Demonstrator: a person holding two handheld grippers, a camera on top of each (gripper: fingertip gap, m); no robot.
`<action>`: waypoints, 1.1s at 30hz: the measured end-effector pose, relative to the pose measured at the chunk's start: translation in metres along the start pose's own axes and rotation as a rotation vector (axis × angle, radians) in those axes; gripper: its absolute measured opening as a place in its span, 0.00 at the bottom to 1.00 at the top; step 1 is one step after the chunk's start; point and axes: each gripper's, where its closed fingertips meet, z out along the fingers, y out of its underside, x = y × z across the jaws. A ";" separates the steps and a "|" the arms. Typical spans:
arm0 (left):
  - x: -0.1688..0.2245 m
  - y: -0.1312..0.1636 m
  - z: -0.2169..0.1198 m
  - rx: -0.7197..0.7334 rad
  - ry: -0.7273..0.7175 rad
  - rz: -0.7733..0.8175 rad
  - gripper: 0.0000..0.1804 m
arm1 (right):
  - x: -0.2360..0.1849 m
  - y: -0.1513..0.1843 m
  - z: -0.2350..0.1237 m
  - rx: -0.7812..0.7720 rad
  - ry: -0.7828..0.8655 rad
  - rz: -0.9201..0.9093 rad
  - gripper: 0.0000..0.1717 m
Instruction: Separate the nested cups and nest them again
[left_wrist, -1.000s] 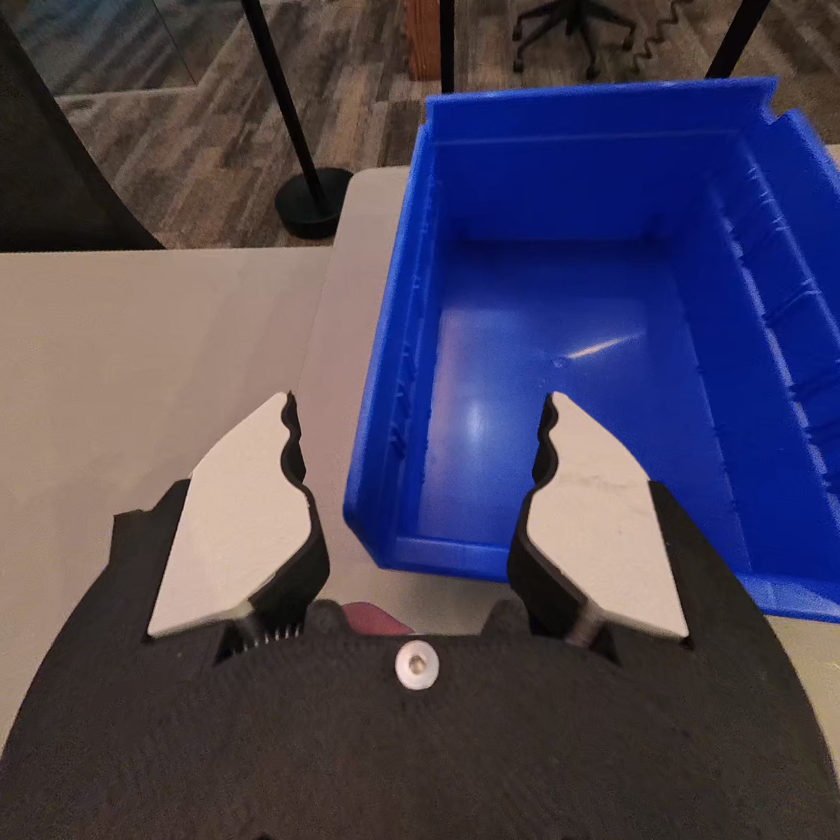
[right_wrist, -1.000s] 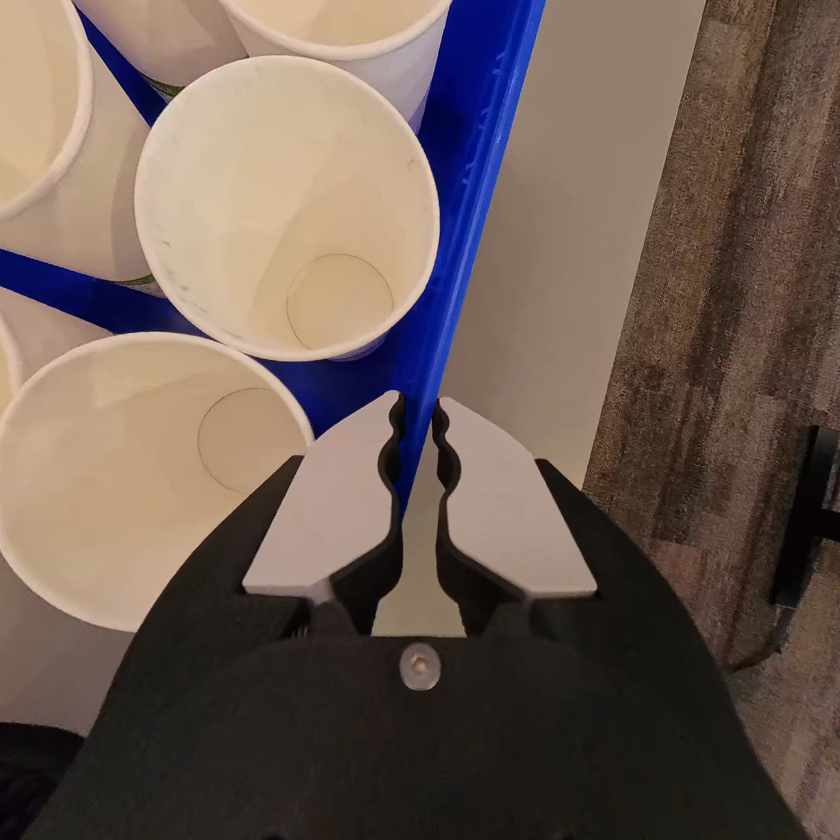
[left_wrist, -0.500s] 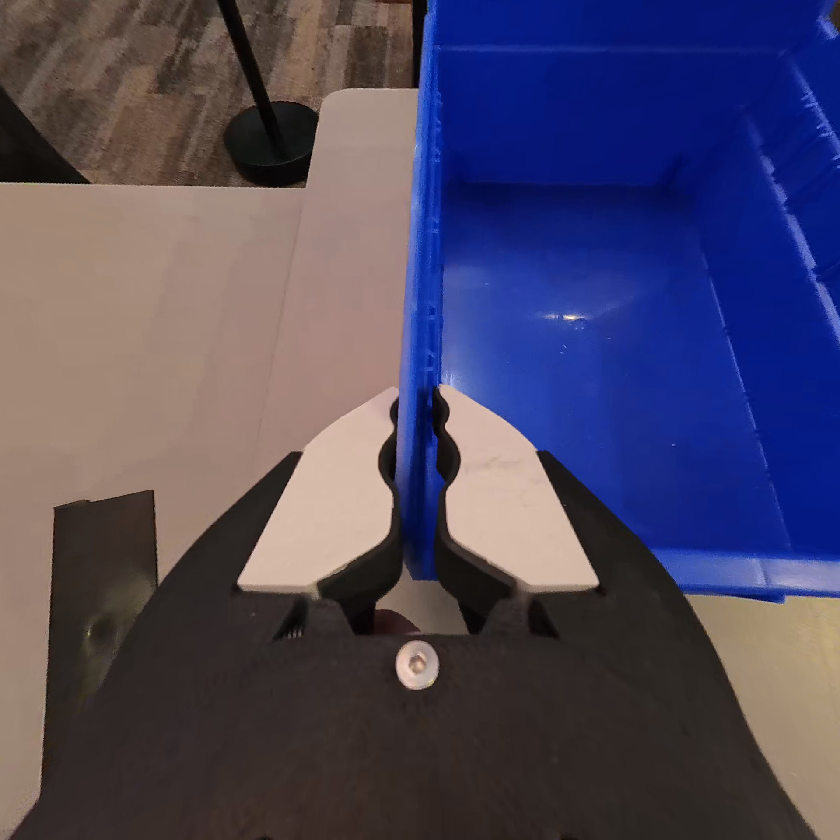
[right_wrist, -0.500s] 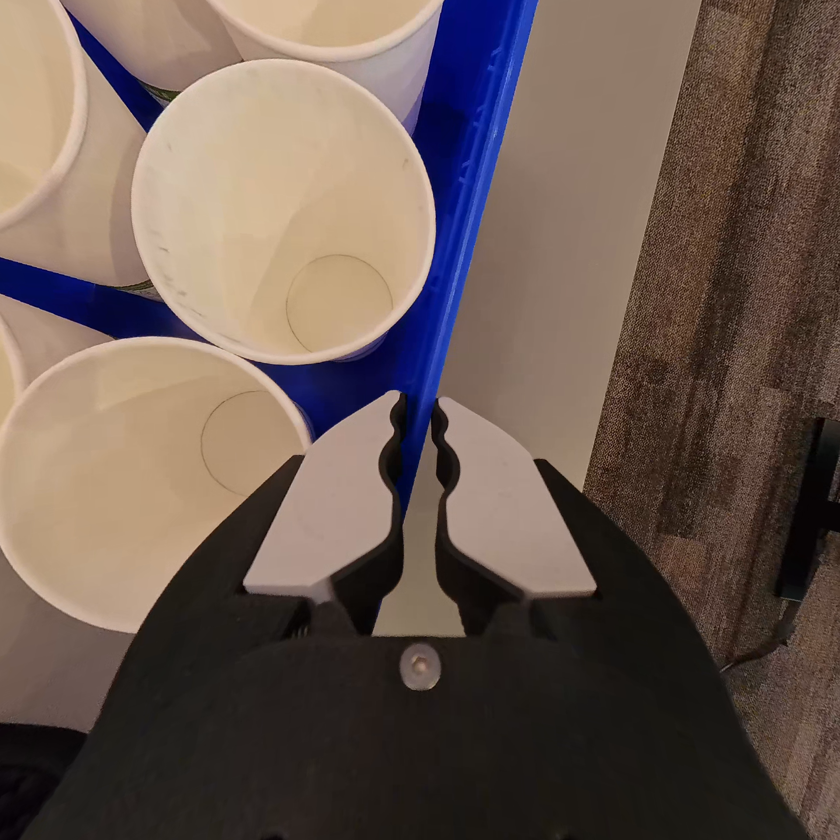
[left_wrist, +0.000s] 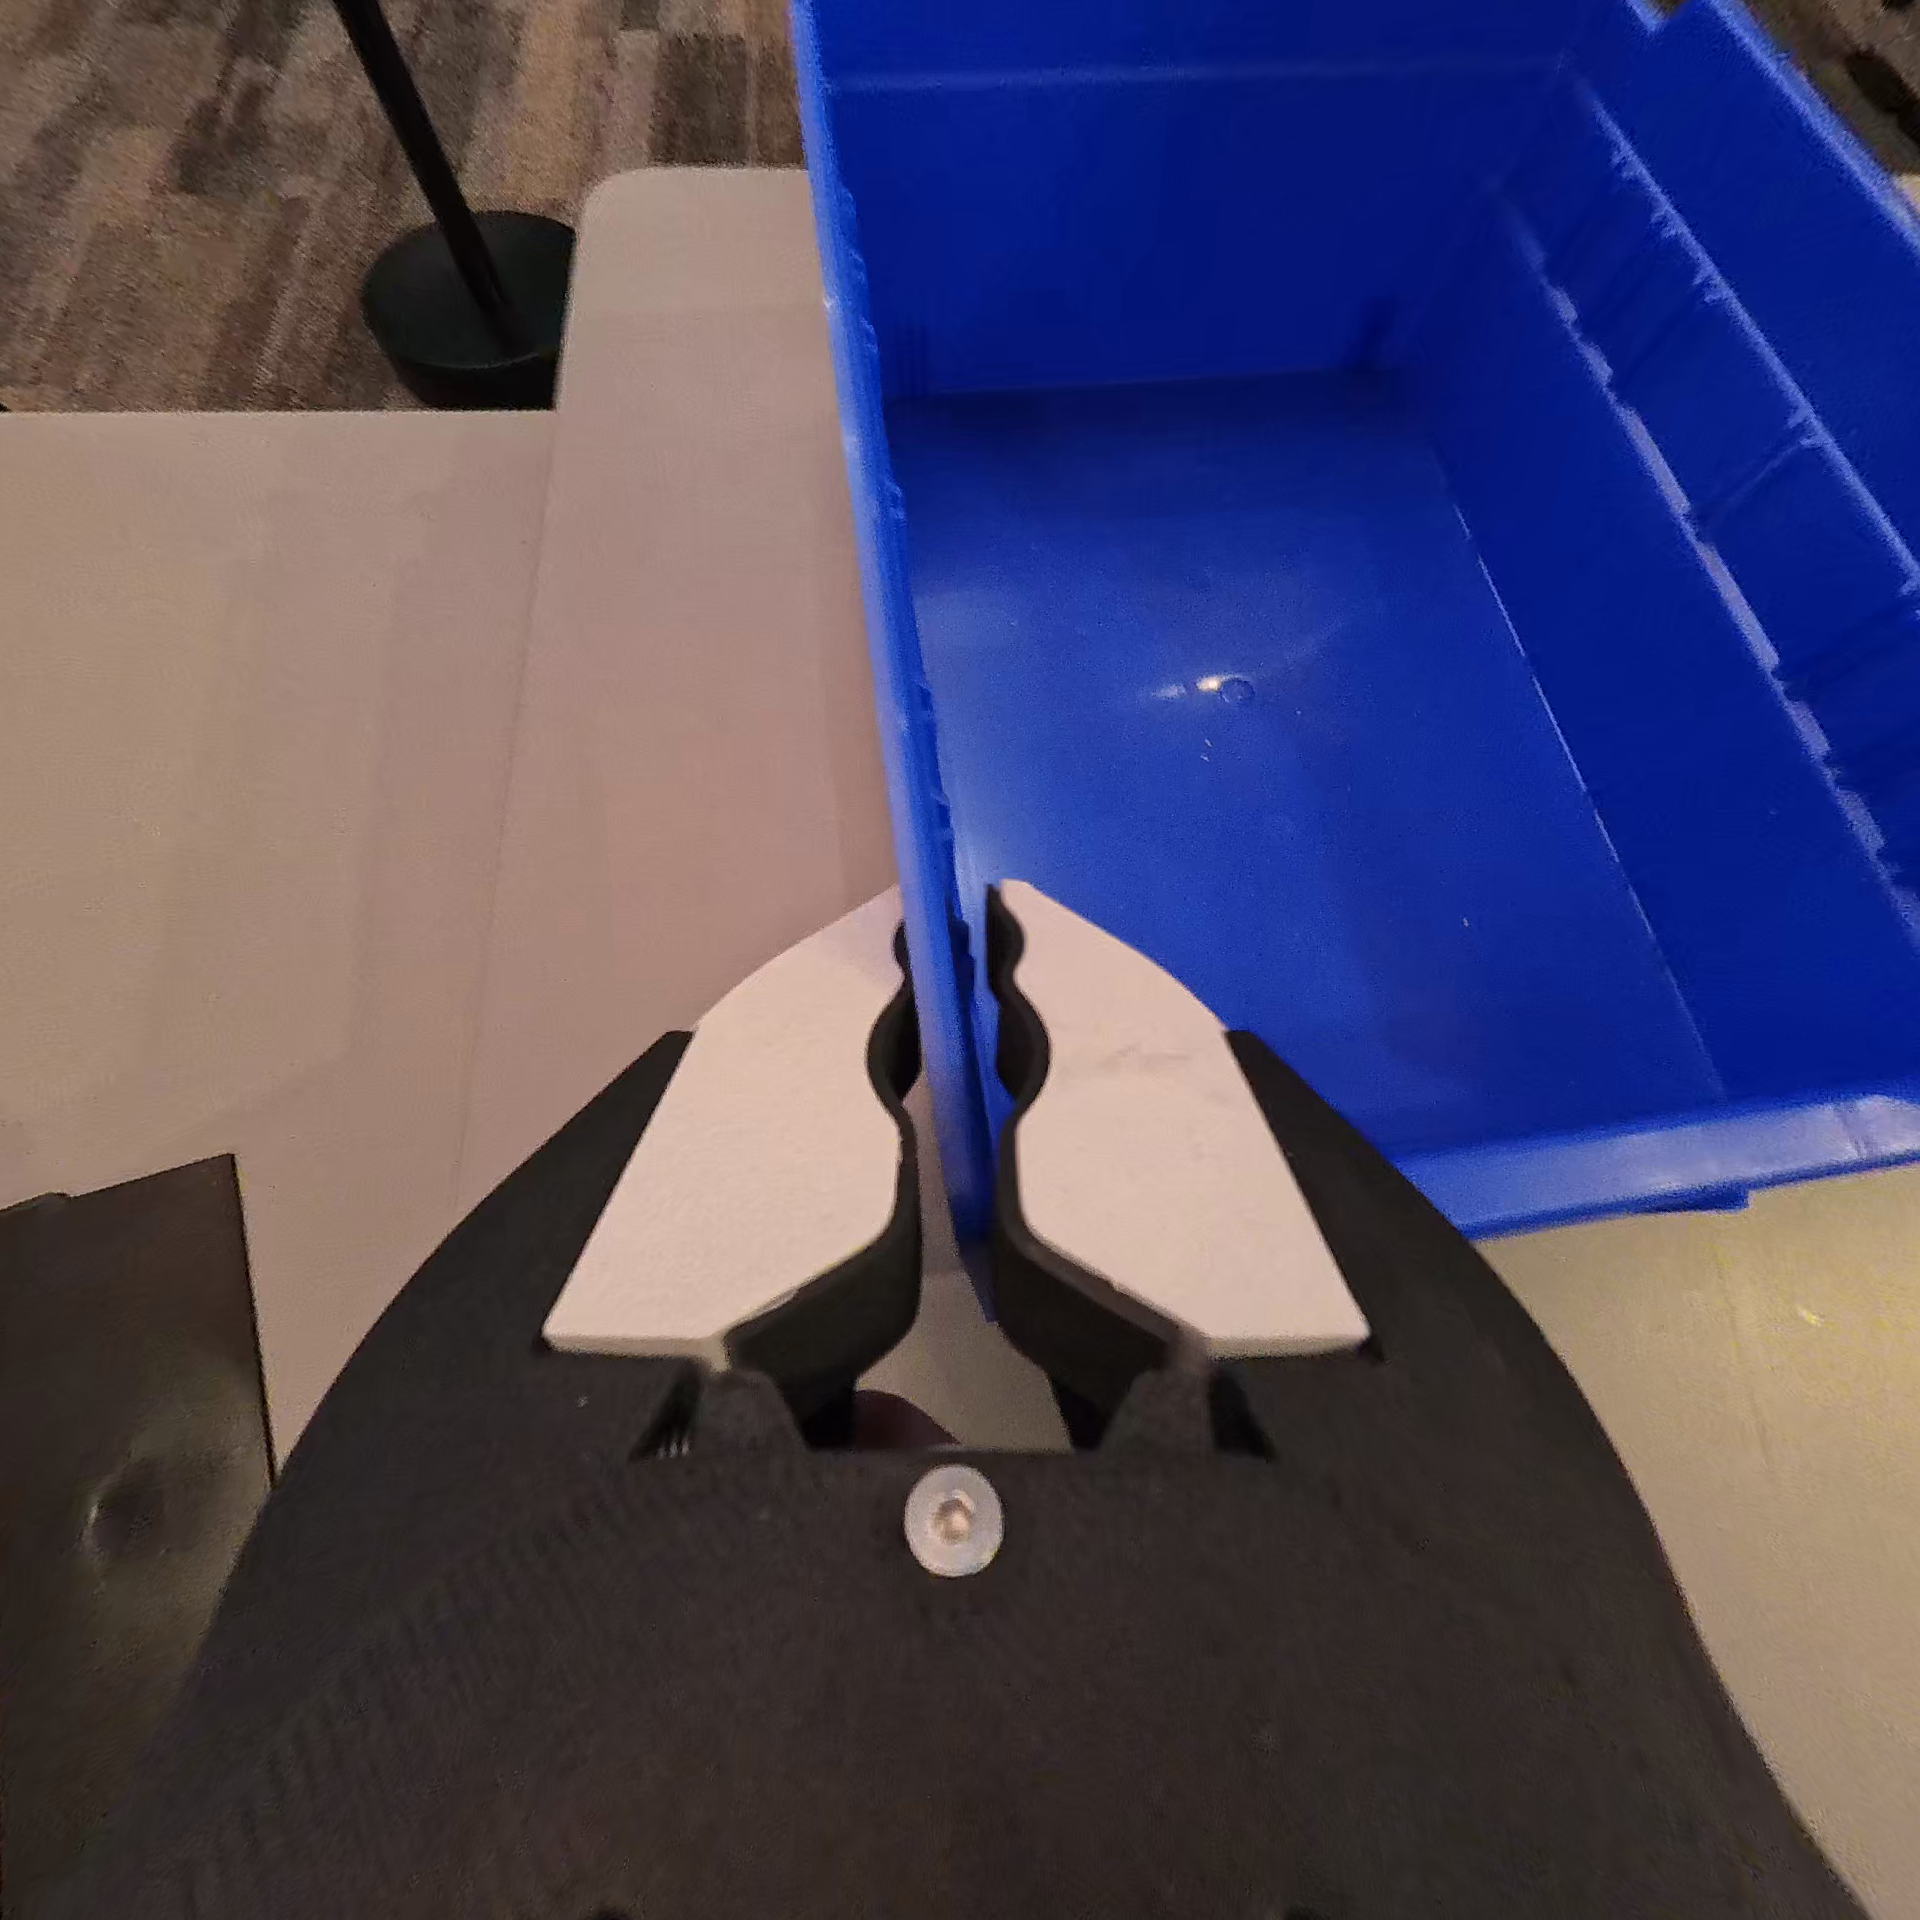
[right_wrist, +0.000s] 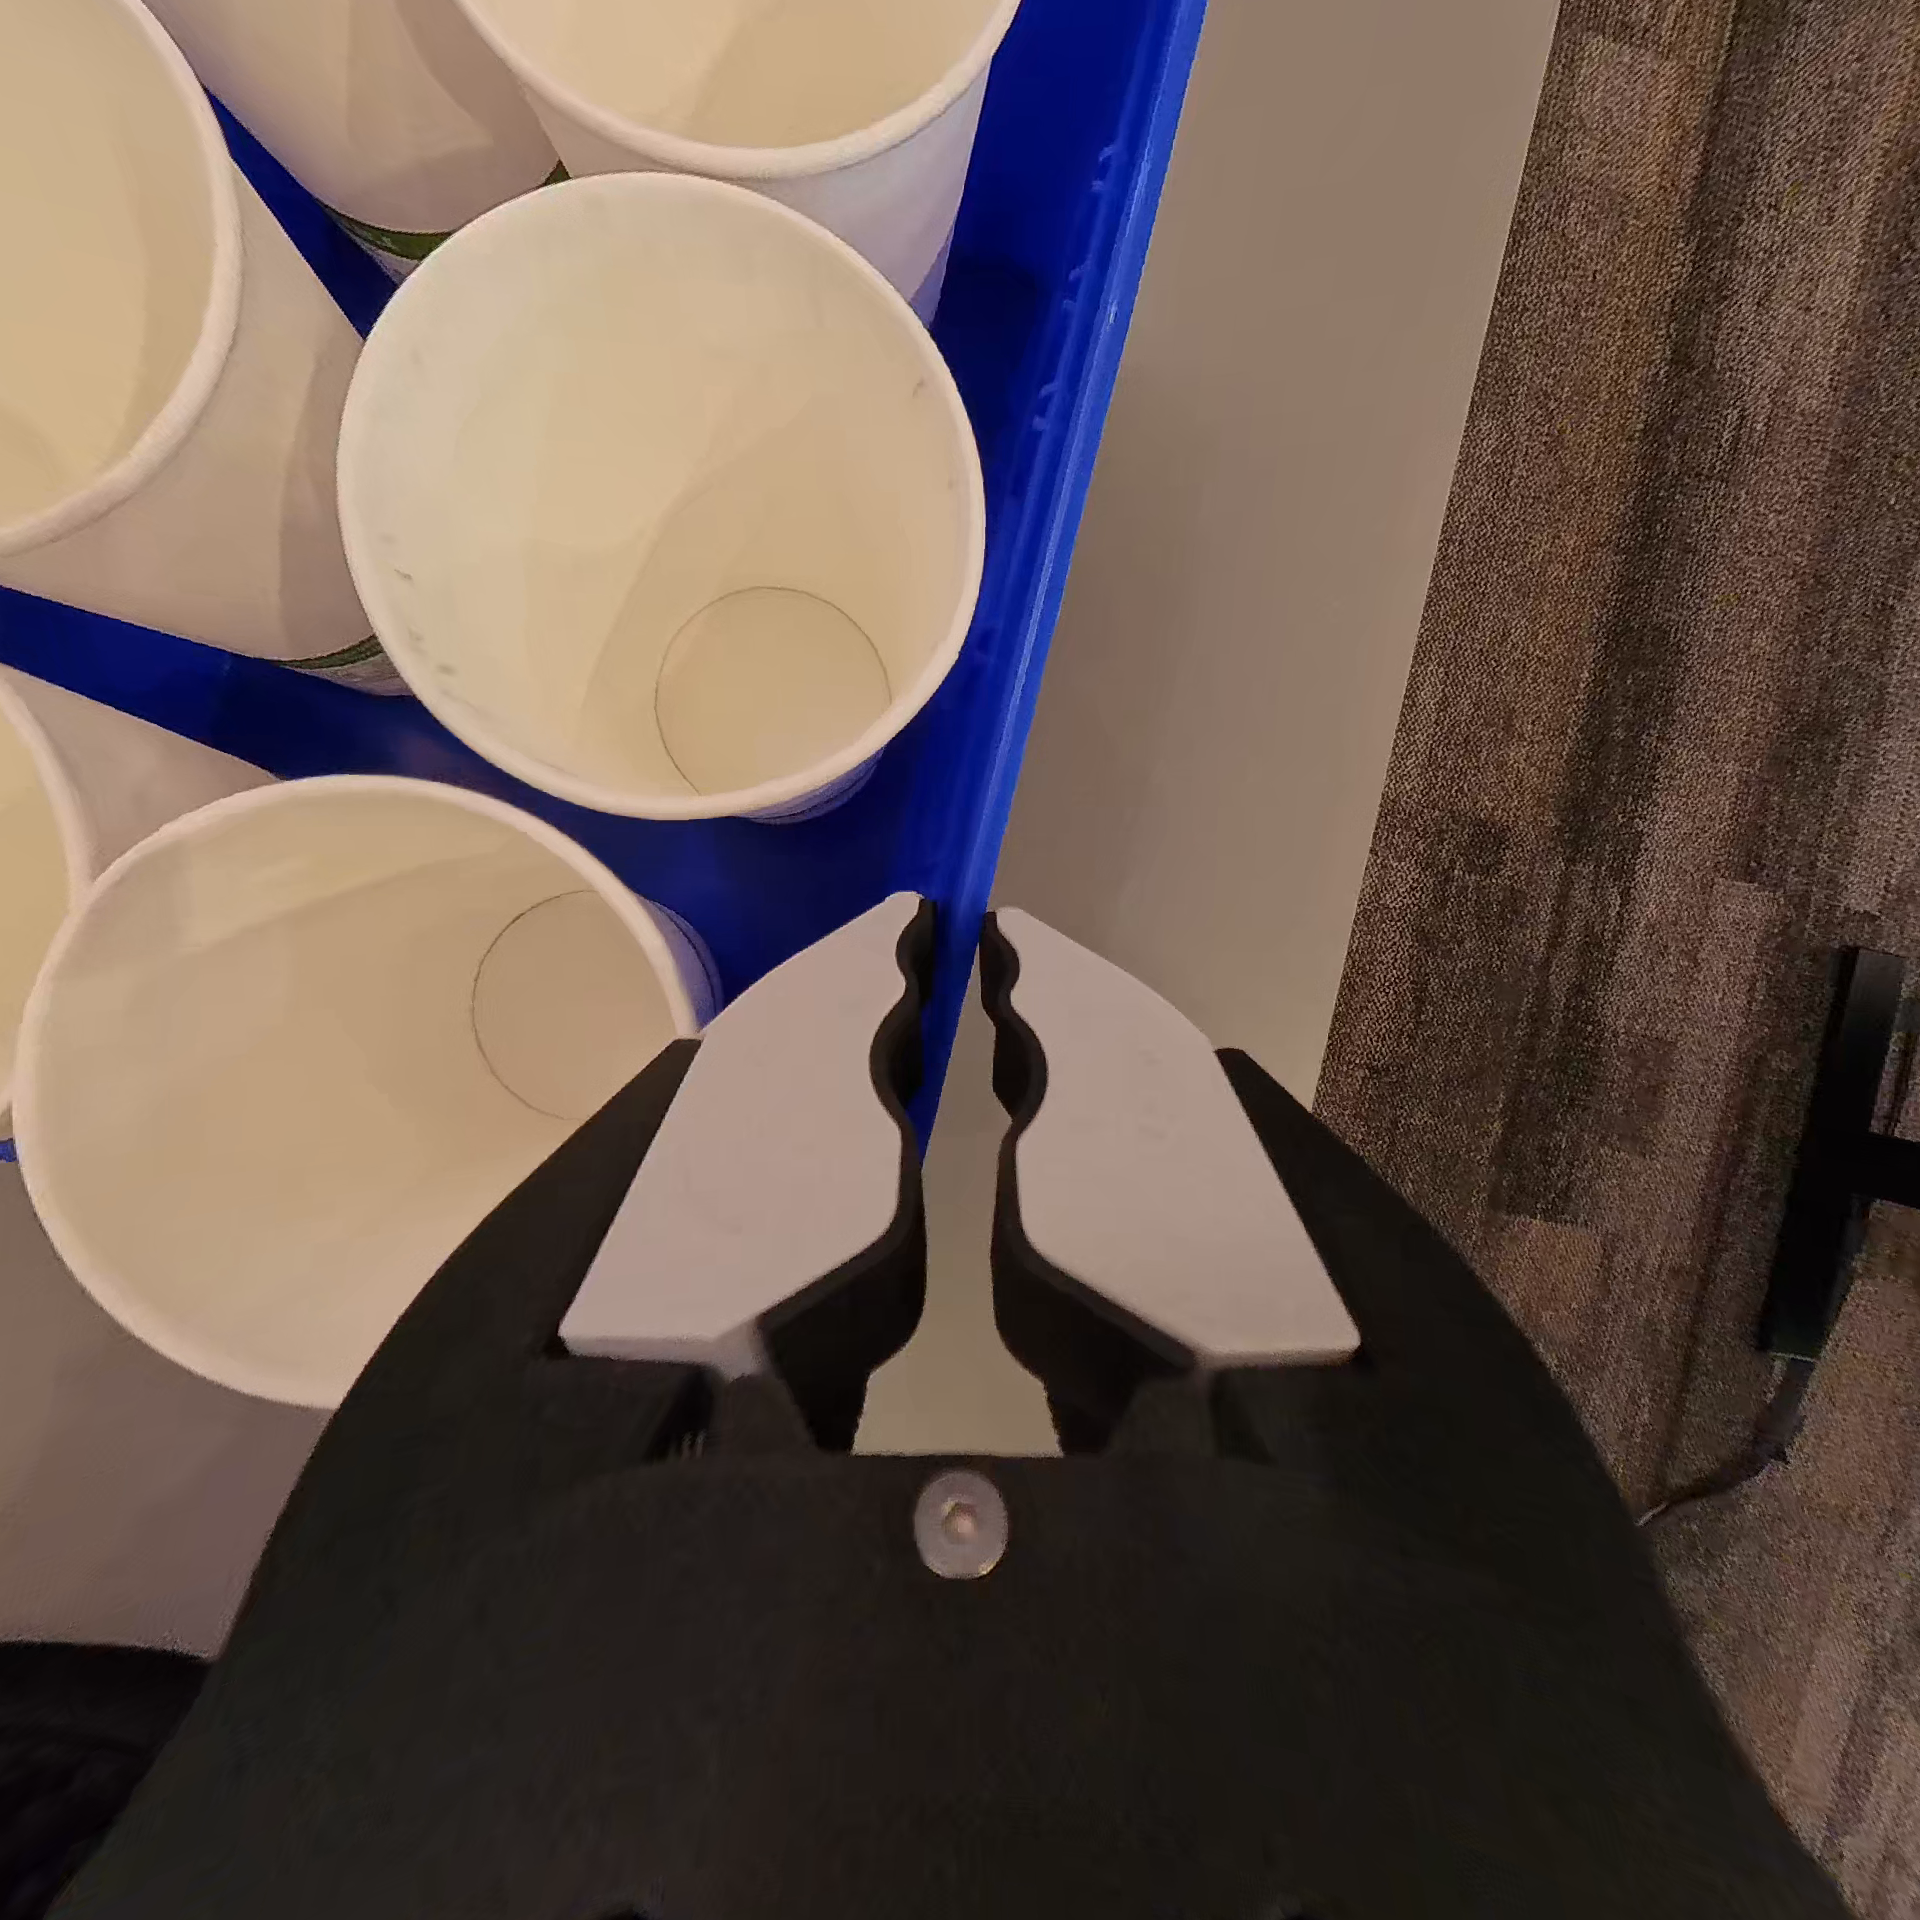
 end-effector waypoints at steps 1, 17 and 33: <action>0.004 0.003 0.003 -0.025 0.025 -0.002 0.14 | 0.000 0.000 0.001 -0.001 0.001 0.002 0.05; 0.003 -0.001 0.008 -0.029 -0.008 -0.029 0.03 | -0.021 -0.020 -0.021 0.049 -0.007 -0.042 0.12; 0.005 0.004 0.001 -0.005 0.022 -0.039 0.03 | -0.024 -0.005 0.003 -0.051 -0.048 -0.075 0.00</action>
